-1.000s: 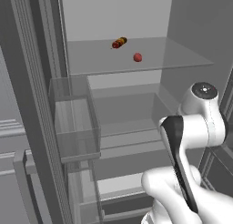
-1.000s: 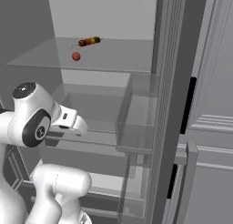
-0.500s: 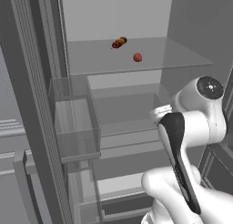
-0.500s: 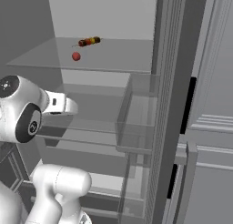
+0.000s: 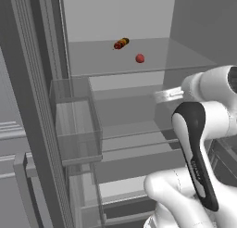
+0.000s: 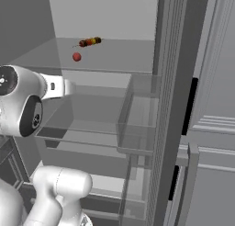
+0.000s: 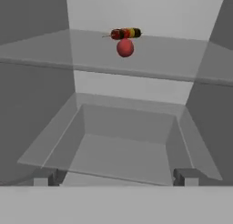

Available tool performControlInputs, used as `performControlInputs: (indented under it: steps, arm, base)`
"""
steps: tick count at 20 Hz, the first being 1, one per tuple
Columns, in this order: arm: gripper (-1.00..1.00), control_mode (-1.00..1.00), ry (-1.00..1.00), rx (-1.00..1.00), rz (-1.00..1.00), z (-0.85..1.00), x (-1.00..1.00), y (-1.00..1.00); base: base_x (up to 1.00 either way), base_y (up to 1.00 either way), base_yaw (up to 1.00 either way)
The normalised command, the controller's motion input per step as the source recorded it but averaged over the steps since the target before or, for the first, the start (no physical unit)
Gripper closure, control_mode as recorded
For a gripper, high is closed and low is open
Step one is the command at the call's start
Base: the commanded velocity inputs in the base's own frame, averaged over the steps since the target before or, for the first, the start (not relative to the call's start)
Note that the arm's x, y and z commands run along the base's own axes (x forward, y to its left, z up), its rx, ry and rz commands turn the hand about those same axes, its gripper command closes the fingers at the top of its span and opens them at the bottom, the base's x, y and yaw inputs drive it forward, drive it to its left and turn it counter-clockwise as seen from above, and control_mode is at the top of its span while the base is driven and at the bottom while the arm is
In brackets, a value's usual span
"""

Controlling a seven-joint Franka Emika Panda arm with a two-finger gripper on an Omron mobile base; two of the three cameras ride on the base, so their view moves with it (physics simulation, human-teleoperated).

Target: Take the strawberry from the fridge and place it on top of the pancake, located on the dining counter.

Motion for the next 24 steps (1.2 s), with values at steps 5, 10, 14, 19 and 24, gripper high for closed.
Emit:
performControlInputs:
  steps: [5, 10, 14, 19, 24]
  arm:
    - [-1.00, -1.00, -0.05, 0.03, 0.00, 0.76, 0.11, 0.00]
    - [-1.00, -1.00, 0.08, -0.01, 0.00, 0.60, 0.45, 0.10]
    - [-1.00, -1.00, 0.11, 0.00, 0.00, 0.06, 0.79, 0.20]
    - [-1.00, -1.00, 0.04, 0.00, -0.01, -0.20, 0.94, 0.04]
    - [-1.00, -1.00, 0.00, 0.00, 0.00, -0.02, 0.53, -0.02]
  base:
    - [0.00, 0.00, 0.00]
    - [0.00, 0.00, 0.00]
    - [0.00, 0.00, 0.00]
    - [0.00, 0.00, 0.00]
    - [0.00, 0.00, 0.00]
